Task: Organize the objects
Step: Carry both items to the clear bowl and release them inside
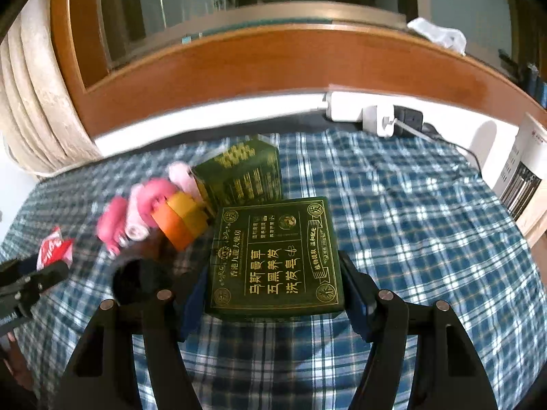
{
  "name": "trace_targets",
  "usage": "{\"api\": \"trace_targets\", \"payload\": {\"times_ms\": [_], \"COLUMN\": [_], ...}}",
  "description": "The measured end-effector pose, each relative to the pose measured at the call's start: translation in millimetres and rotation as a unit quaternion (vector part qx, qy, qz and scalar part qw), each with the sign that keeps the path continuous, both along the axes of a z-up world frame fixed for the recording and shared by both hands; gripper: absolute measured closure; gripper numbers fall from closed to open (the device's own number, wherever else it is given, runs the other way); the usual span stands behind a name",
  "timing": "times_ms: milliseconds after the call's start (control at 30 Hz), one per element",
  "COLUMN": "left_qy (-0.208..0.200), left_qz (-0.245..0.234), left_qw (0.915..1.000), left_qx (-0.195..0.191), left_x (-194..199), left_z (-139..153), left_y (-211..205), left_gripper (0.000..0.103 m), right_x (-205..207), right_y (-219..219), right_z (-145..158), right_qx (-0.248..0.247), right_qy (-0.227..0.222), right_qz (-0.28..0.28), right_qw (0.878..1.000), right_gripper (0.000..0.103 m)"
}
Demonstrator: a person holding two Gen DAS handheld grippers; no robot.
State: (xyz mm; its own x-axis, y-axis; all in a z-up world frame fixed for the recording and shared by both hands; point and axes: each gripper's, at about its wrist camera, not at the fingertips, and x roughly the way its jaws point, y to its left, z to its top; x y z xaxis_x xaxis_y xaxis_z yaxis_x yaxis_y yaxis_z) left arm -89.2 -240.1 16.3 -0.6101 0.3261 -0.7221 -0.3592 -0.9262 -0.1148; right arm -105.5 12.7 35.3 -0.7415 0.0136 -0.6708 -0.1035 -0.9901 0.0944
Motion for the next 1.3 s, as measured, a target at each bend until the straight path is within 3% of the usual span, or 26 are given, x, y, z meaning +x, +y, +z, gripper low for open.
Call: {"api": "trace_targets", "payload": {"times_ms": [233, 467, 767, 1133, 1300], "left_qy": [0.037, 0.069, 0.096, 0.115, 0.112], "left_qz": [0.019, 0.054, 0.134, 0.234, 0.237], "left_qw": [0.9992, 0.9961, 0.9855, 0.9617, 0.9622], "left_qx": [0.002, -0.007, -0.041, -0.084, -0.073], "left_x": [27.7, 52.5, 83.8, 105.7, 109.2], "left_z": [20.4, 33.6, 34.2, 26.1, 23.0], "left_y": [-20.5, -59.7, -137.1, -226.0, -244.0], "left_gripper": [0.048, 0.048, 0.048, 0.048, 0.048], "right_x": [18.9, 35.8, 53.8, 77.3, 80.9], "right_y": [-14.0, -67.5, -154.5, -266.8, -307.0], "right_z": [31.0, 45.7, 49.1, 41.6, 36.0], "right_qx": [-0.035, -0.046, -0.07, -0.074, -0.072], "right_qy": [0.06, 0.082, 0.07, 0.05, 0.041], "right_qz": [0.025, 0.096, 0.198, 0.299, 0.326], "right_qw": [0.997, 0.991, 0.975, 0.95, 0.942], "right_gripper": [0.034, 0.034, 0.034, 0.034, 0.034]}}
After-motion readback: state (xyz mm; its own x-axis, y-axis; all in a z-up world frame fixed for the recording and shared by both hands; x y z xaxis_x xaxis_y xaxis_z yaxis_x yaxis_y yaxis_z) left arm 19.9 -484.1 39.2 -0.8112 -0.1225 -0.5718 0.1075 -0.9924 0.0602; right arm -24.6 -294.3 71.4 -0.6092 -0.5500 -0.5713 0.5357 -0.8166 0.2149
